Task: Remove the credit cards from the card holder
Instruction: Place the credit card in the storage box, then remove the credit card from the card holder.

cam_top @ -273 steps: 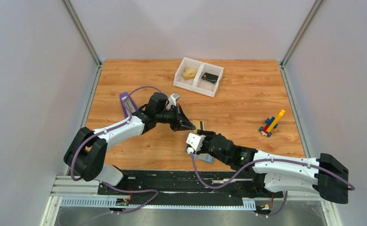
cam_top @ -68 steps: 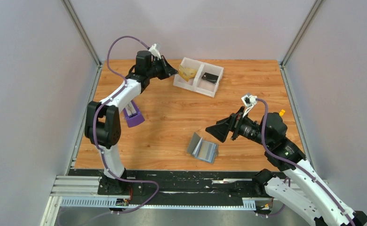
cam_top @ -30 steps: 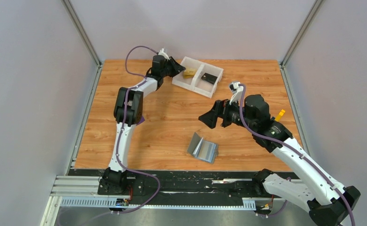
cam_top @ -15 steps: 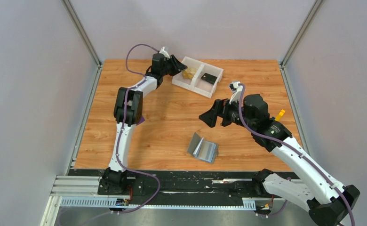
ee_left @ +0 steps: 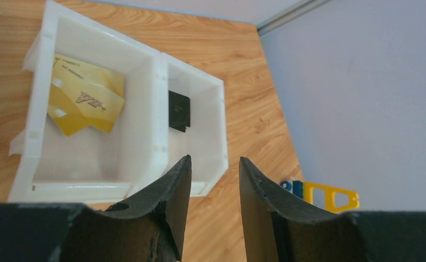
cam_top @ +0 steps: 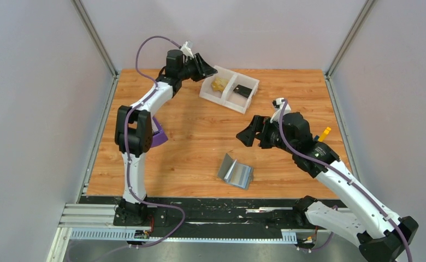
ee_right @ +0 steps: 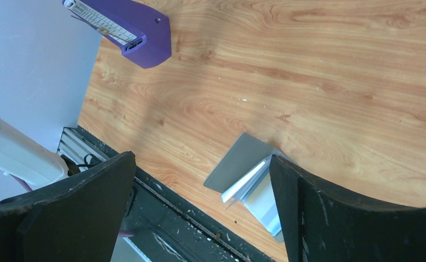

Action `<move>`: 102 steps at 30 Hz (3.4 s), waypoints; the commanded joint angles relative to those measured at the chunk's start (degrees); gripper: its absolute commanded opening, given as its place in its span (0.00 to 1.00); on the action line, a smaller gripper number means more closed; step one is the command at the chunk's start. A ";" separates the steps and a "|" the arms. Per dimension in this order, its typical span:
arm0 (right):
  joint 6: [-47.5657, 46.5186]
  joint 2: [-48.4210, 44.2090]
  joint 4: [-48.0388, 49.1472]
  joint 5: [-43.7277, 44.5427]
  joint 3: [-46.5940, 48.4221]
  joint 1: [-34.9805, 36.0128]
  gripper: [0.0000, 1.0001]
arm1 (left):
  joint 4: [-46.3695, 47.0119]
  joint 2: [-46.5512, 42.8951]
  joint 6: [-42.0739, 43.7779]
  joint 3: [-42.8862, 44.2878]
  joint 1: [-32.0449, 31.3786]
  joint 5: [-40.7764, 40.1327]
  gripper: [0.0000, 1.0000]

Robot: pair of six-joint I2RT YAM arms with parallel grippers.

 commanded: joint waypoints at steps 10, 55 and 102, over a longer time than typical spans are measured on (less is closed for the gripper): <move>16.13 -9.87 -1.13 -0.41 -13.32 0.09 0.87 | -26.31 -22.32 12.12 -21.71 -5.37 2.99 0.49; 35.25 -3.75 17.02 -6.68 -35.37 1.61 0.54 | -23.05 -32.05 16.39 -48.60 -25.63 4.35 0.20; 34.65 2.29 8.86 5.10 -28.40 6.96 0.53 | -5.92 -40.97 0.73 -63.58 -25.63 1.77 0.00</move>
